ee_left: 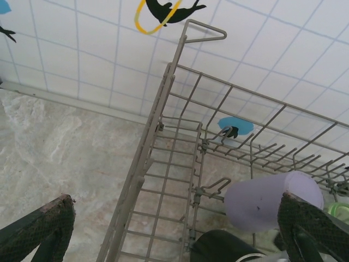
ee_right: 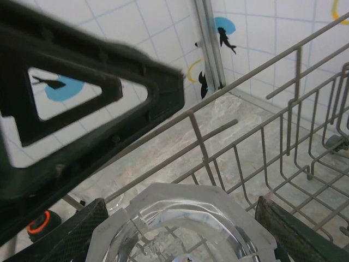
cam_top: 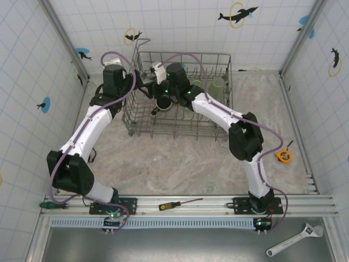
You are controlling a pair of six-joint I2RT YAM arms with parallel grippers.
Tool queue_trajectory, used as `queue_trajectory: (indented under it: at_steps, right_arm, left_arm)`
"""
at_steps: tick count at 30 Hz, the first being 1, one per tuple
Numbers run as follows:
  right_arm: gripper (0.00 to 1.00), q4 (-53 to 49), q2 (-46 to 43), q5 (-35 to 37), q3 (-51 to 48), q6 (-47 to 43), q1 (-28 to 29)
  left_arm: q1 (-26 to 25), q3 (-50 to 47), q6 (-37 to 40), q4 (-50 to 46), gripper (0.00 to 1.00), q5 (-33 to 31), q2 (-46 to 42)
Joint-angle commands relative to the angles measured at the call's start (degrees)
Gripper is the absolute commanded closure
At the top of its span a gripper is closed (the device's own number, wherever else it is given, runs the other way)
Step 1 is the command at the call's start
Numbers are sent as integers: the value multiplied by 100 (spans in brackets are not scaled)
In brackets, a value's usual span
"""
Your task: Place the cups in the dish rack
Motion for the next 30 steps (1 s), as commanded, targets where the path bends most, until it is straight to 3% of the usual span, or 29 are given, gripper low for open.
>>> queue_trajectory:
  at_steps: [1, 6, 18, 30]
  right_arm:
    - [69, -317, 262, 199, 436, -542, 109]
    - [69, -406, 447, 248, 589, -692, 170]
    - [70, -350, 677, 237, 605, -1127, 431]
    - [70, -122, 1045, -94, 689, -1103, 555]
  left_arm:
    - [31, -15, 111, -157, 3, -36, -234]
    - [94, 49, 128, -258, 3, -24, -237]
    - [624, -24, -195, -128, 3, 736, -240]
    - [762, -174, -277, 74, 3, 1006, -305]
